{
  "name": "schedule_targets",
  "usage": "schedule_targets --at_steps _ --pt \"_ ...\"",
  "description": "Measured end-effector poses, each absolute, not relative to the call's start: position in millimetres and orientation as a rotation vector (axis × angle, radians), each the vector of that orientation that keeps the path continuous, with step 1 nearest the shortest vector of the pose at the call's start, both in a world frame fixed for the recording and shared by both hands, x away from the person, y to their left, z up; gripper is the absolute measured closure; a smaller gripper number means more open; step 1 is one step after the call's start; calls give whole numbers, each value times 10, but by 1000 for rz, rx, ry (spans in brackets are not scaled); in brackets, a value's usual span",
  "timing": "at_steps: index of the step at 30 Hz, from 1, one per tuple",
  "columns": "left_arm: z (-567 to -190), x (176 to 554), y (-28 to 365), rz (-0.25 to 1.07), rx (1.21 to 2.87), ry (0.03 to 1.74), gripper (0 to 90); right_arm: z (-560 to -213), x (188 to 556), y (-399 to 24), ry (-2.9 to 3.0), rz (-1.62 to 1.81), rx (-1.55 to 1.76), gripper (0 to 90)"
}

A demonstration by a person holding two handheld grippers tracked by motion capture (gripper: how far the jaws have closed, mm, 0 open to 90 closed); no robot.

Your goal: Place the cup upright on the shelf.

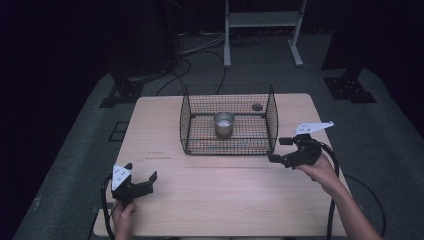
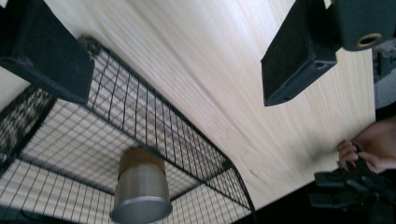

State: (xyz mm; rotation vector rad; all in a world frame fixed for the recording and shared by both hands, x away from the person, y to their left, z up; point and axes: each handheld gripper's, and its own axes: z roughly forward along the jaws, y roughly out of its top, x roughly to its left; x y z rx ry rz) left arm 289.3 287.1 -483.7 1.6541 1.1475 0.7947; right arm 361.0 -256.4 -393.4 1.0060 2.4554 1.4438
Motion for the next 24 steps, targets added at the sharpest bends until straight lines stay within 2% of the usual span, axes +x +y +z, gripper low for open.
schedule_targets --at_steps 24 --pt "-4839 2890 2848 811 1668 1144 0 -4294 3326 -2831 2429 1388 1090 89"
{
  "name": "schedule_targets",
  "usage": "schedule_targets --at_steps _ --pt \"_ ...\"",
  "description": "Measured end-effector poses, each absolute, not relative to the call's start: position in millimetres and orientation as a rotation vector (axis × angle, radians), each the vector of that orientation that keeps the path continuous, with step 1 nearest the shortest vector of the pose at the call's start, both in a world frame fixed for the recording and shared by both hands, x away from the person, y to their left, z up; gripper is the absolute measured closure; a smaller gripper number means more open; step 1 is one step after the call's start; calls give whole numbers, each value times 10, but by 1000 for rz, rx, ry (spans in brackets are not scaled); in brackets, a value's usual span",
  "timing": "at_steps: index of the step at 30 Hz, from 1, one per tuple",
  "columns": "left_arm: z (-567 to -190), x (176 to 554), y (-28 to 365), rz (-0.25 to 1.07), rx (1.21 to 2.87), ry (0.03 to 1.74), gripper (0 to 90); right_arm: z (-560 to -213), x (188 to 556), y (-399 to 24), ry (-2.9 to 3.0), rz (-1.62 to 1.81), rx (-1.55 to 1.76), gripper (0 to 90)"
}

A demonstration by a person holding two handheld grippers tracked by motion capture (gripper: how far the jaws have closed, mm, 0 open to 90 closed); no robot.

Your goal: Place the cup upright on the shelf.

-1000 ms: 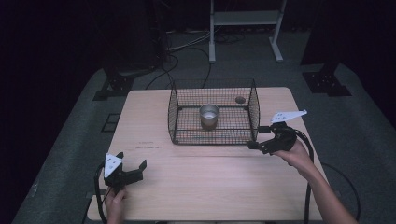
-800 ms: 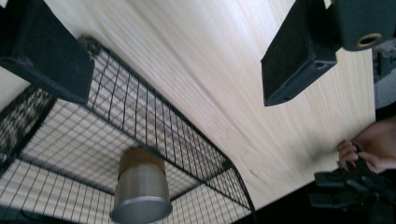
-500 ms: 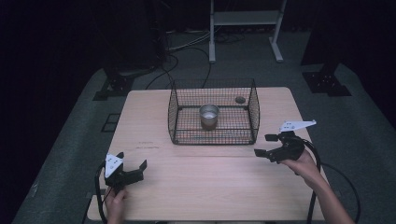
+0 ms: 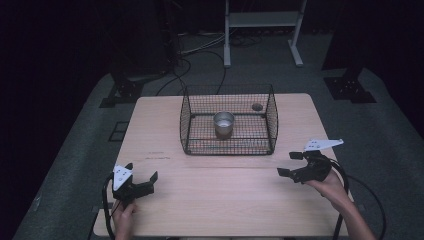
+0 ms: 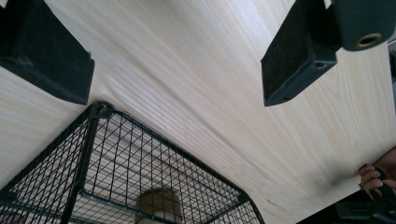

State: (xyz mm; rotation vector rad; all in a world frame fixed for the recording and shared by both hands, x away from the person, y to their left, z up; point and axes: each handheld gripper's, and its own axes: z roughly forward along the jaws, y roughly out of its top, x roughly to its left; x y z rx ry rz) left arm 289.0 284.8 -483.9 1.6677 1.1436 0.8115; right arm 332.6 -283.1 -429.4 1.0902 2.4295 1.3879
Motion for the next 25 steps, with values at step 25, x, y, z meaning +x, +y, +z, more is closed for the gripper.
schedule_targets --at_steps 25 --pt "-4839 2893 2846 813 1669 1144 0 -4659 2788 -2963 2266 1515 1146 85"
